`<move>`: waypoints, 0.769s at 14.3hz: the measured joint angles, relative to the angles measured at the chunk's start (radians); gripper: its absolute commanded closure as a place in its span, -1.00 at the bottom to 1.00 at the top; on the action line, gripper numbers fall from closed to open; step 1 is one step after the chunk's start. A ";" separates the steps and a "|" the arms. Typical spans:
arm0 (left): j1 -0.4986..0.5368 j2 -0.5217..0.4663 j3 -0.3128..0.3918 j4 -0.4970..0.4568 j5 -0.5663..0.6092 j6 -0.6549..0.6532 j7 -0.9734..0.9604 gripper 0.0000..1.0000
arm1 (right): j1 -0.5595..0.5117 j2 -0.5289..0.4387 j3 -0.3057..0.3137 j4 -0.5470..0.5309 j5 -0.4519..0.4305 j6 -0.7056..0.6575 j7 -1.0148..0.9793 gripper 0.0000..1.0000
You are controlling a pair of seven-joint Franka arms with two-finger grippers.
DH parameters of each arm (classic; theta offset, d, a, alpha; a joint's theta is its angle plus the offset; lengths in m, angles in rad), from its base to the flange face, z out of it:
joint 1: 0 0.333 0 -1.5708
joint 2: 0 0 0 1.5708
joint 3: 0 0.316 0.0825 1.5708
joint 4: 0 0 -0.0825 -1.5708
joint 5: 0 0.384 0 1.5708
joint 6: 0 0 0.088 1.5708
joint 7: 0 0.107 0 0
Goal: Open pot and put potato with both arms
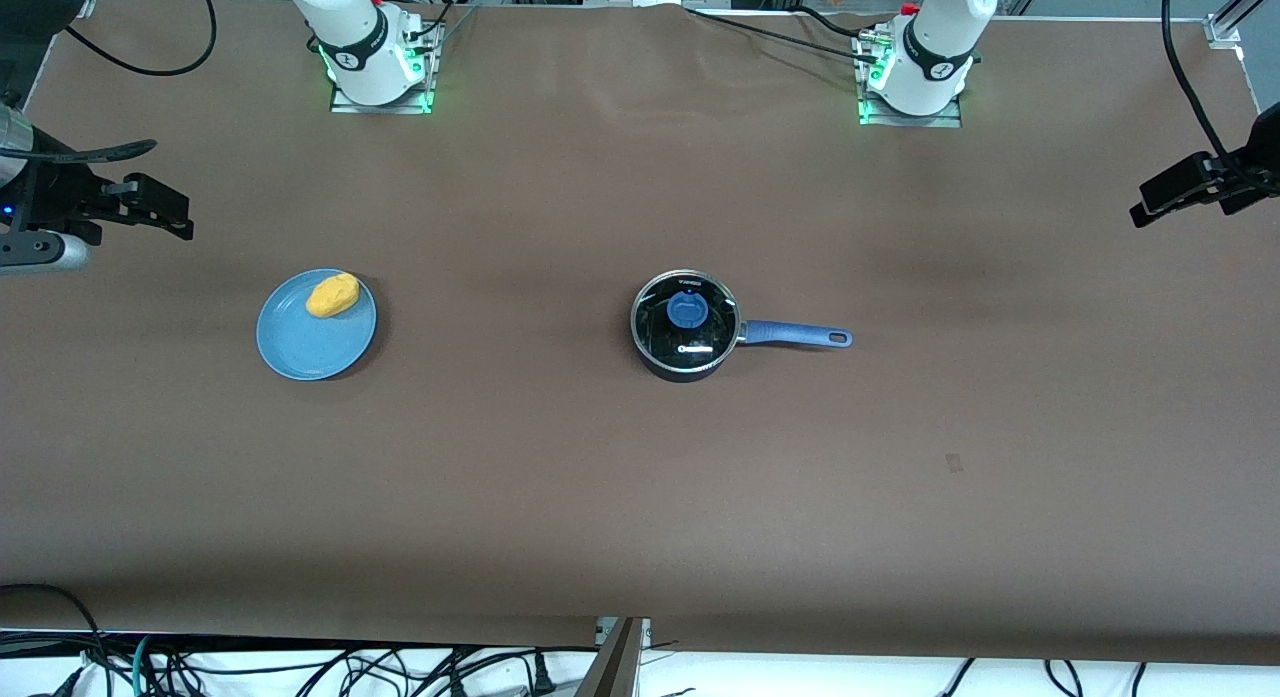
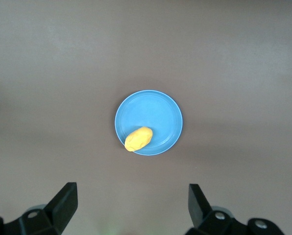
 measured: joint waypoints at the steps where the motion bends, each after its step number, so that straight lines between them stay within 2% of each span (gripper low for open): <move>1: 0.001 0.000 0.000 0.000 0.000 0.000 0.000 -1.00 | 0.000 0.000 -0.001 0.000 0.000 0.000 0.000 -1.00; 11: 0.005 0.000 0.001 0.000 -0.012 0.000 0.000 -1.00 | 0.001 0.005 0.000 -0.001 0.001 0.000 0.000 -1.00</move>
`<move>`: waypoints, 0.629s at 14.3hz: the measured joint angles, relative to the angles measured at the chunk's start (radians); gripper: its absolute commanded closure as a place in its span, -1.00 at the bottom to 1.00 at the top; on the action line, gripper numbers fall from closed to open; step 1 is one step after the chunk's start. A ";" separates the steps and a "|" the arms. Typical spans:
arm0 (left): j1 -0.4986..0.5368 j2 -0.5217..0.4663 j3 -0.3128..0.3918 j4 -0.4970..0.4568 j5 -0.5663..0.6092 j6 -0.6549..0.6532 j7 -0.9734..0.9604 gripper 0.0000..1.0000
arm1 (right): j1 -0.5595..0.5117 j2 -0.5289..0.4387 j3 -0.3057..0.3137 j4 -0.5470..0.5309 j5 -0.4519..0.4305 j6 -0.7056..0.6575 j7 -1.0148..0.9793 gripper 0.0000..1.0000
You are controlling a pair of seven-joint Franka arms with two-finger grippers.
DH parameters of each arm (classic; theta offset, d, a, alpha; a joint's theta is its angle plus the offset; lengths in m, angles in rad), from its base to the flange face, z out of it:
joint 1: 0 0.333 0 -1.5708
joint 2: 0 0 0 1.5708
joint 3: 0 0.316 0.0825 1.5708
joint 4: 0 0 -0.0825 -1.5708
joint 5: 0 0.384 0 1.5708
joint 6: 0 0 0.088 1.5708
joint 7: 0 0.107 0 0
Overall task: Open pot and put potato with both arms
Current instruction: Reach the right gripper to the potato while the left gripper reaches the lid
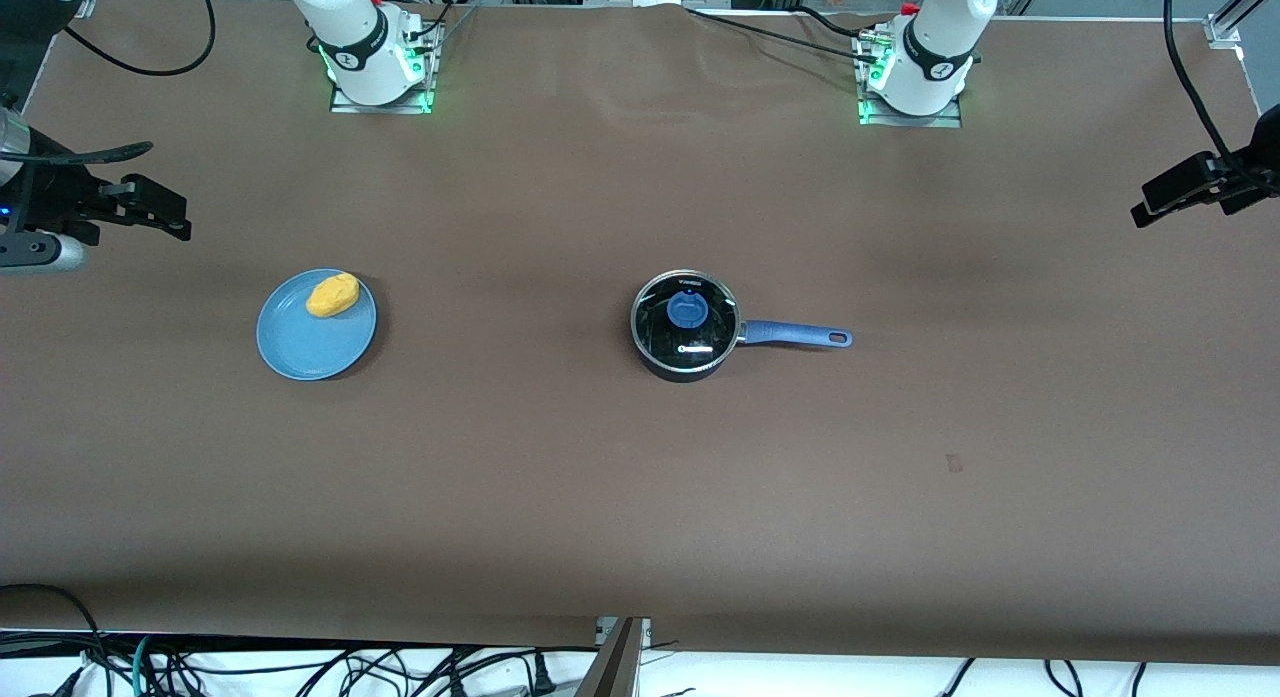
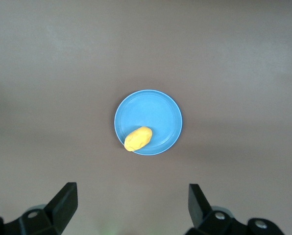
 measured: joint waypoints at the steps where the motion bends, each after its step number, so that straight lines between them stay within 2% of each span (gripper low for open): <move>1: 0.000 0.000 0.000 0.000 0.000 0.000 0.000 -1.00 | 0.001 0.007 0.001 -0.001 0.000 0.000 0.000 -1.00; 5: 0.001 0.003 0.000 0.000 -0.021 0.010 0.000 -1.00 | 0.002 0.057 0.002 -0.004 0.003 0.000 0.000 -1.00; 9: -0.004 0.032 -0.006 -0.002 -0.023 0.031 -0.004 -1.00 | 0.013 0.159 0.006 -0.007 0.006 0.027 -0.001 -1.00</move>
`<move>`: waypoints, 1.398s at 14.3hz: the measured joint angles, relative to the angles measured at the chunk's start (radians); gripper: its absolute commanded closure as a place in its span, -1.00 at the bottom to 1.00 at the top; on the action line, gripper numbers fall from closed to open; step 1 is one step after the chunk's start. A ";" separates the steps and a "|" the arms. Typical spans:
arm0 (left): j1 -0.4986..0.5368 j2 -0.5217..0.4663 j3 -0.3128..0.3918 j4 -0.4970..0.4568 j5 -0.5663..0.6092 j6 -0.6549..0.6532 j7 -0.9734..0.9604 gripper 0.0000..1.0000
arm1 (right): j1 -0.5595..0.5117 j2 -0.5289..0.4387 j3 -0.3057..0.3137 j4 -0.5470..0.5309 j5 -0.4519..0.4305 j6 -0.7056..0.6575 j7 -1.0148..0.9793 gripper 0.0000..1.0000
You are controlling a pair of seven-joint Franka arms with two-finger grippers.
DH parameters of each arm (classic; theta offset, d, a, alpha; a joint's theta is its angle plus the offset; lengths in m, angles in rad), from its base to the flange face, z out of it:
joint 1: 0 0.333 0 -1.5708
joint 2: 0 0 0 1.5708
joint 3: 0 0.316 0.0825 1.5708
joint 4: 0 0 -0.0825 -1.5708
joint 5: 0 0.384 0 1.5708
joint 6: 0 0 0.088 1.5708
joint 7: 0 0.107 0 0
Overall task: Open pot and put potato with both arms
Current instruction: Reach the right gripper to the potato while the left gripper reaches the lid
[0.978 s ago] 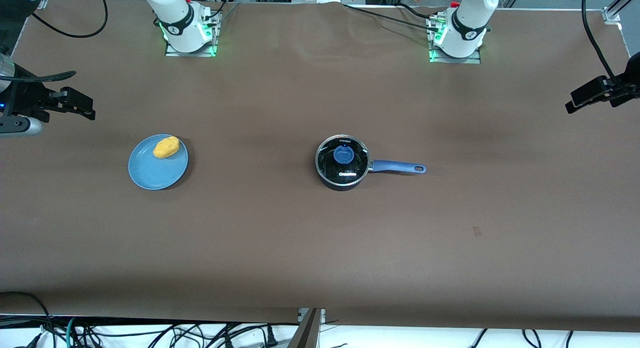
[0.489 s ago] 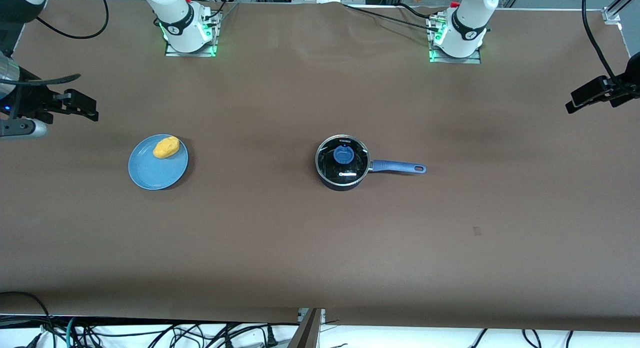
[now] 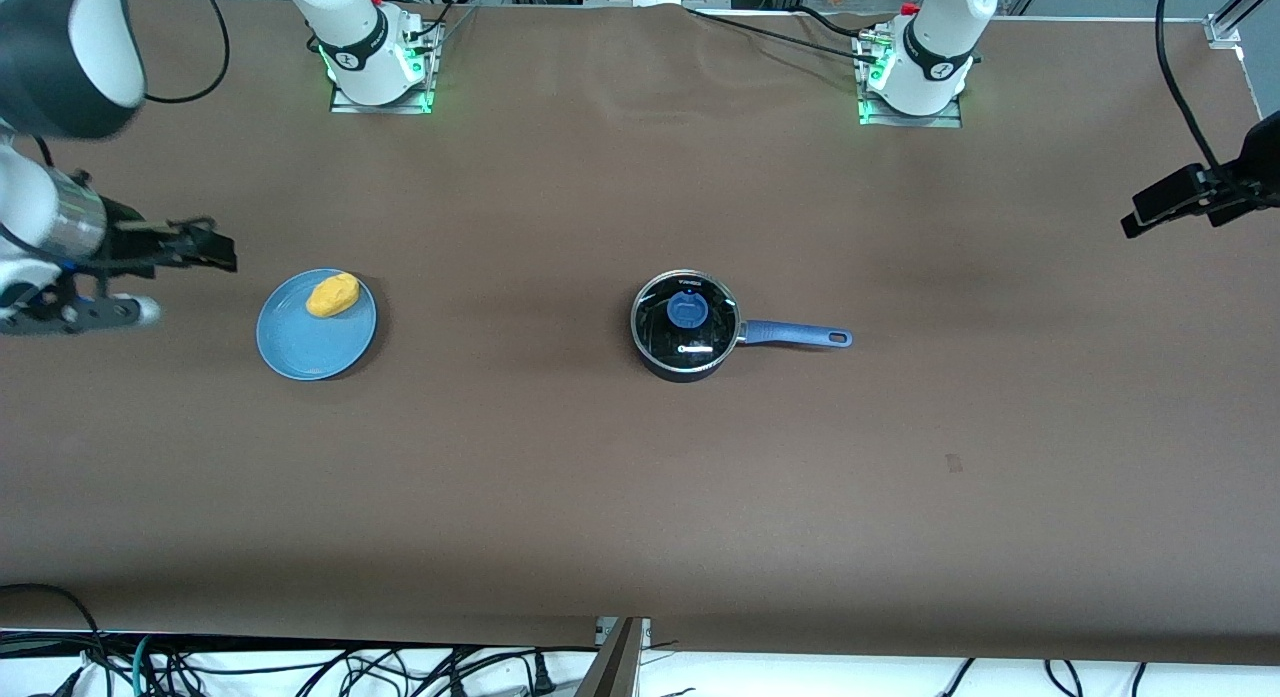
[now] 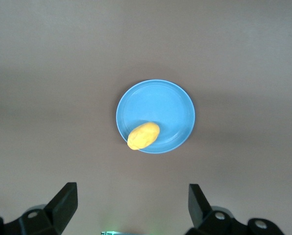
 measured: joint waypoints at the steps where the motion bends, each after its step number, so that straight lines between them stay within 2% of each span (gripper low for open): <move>1: -0.004 0.012 -0.001 0.000 0.000 0.006 -0.003 -1.00 | 0.006 0.030 0.000 -0.001 0.000 0.010 0.000 -1.00; 6: -0.066 0.062 -0.022 -0.001 -0.002 0.048 -0.113 -1.00 | 0.044 0.138 0.001 -0.005 -0.013 0.042 -0.009 -1.00; 9: -0.154 0.110 -0.030 -0.003 -0.022 0.120 -0.214 -1.00 | 0.084 0.150 0.001 -0.056 -0.059 0.064 -0.009 -1.00; 12: -0.234 0.172 -0.034 -0.005 -0.040 0.191 -0.270 -1.00 | 0.091 0.148 -0.001 -0.112 -0.061 0.091 0.003 -0.99; 17: -0.408 0.266 -0.038 -0.008 -0.045 0.296 -0.450 -1.00 | 0.083 0.146 -0.014 -0.190 -0.061 0.111 0.220 -0.99; 20: -0.498 0.317 -0.037 -0.009 -0.045 0.340 -0.529 -1.00 | 0.083 0.140 -0.016 -0.270 -0.050 0.178 0.352 -0.99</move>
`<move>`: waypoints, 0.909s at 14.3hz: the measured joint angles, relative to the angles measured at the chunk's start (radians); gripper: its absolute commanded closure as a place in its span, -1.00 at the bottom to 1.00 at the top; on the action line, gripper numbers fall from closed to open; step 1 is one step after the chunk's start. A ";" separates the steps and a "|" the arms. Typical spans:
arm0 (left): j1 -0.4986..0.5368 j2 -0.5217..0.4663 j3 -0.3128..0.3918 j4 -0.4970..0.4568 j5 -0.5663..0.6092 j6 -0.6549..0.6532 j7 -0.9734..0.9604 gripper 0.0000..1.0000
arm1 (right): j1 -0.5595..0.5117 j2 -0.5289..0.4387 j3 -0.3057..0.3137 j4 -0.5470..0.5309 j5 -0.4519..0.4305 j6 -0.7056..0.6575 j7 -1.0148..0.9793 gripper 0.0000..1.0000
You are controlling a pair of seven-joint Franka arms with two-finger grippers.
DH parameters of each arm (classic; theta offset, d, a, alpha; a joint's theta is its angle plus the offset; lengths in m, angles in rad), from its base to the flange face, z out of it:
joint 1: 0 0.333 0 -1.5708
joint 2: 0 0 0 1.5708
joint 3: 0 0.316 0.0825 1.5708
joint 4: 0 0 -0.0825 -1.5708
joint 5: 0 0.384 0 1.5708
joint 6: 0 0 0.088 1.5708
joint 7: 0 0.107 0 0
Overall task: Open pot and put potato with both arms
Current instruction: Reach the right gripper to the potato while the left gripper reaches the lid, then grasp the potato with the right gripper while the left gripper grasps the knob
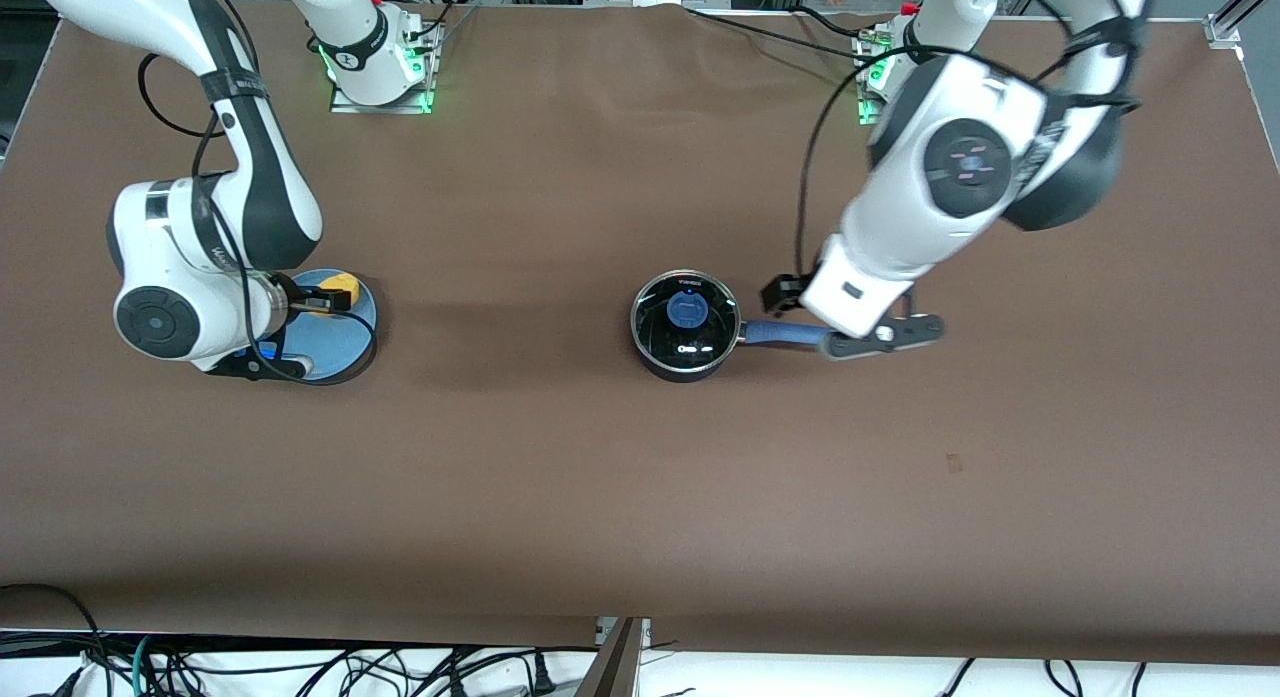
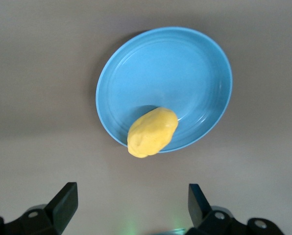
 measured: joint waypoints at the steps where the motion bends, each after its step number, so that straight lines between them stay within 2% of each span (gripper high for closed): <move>1: -0.027 0.016 0.000 0.000 0.000 0.016 -0.019 -1.00 | 0.000 -0.005 -0.006 -0.040 0.009 0.042 0.047 -0.99; 4: -0.100 0.066 0.000 -0.001 0.000 0.077 -0.046 -1.00 | -0.001 -0.030 -0.034 -0.154 0.017 0.146 0.163 -0.99; 7: -0.171 0.138 0.001 -0.002 0.002 0.173 -0.083 -1.00 | -0.003 -0.054 -0.097 -0.211 0.073 0.183 0.190 -0.98; 10: -0.208 0.193 0.002 -0.002 0.016 0.186 -0.067 -1.00 | -0.006 -0.066 -0.140 -0.247 0.121 0.233 0.217 -0.98; 13: -0.209 0.212 0.007 -0.003 0.018 0.177 0.033 -1.00 | -0.005 -0.066 -0.146 -0.286 0.142 0.291 0.310 -0.98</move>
